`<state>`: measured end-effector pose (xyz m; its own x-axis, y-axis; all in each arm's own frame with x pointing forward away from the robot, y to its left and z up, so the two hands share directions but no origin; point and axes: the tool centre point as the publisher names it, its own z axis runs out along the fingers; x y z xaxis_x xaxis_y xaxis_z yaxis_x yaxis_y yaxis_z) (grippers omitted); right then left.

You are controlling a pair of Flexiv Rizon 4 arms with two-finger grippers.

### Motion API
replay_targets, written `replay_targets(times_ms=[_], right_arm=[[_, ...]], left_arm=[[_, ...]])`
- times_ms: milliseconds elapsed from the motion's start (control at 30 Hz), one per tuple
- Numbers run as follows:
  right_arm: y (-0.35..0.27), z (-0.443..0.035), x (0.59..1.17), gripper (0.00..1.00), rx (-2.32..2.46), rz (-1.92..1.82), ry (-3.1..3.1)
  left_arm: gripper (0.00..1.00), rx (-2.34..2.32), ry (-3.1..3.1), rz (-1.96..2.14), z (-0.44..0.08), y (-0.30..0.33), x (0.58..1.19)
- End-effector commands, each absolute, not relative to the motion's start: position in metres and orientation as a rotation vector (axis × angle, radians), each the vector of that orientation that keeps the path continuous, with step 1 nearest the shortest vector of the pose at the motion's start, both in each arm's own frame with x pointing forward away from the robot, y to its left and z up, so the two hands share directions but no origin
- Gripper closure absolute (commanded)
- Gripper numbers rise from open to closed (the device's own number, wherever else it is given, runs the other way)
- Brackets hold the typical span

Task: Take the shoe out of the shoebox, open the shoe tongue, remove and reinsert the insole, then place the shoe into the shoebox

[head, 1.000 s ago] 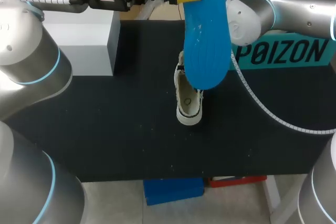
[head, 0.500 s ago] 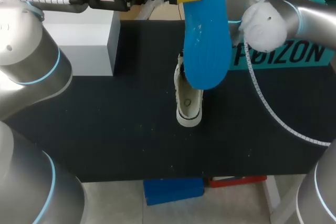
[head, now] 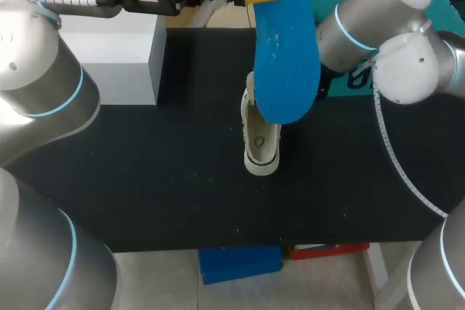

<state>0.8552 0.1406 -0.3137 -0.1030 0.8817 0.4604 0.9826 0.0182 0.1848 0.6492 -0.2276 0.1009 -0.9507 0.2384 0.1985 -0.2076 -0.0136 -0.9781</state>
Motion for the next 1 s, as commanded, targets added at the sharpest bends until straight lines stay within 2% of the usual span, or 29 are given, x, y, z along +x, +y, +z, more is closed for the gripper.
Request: replay_targets(times_ms=[33, 400, 1000], right_arm=[[0.129, -0.310, 0.844, 0.00, -1.913, -0.780, -1.958], [0.129, -0.270, 0.834, 0.00, -1.754, -1.046, -1.707], [0.127, -0.251, 0.835, 0.00, -1.524, -1.265, -1.421]], left_arm=[[1.00, -0.030, -1.959, 2.041, 0.101, -0.230, 0.649], [1.00, -0.030, -1.959, 2.041, 0.101, -0.230, 0.649], [1.00, -0.030, -1.959, 2.041, 0.101, -0.230, 0.649]])
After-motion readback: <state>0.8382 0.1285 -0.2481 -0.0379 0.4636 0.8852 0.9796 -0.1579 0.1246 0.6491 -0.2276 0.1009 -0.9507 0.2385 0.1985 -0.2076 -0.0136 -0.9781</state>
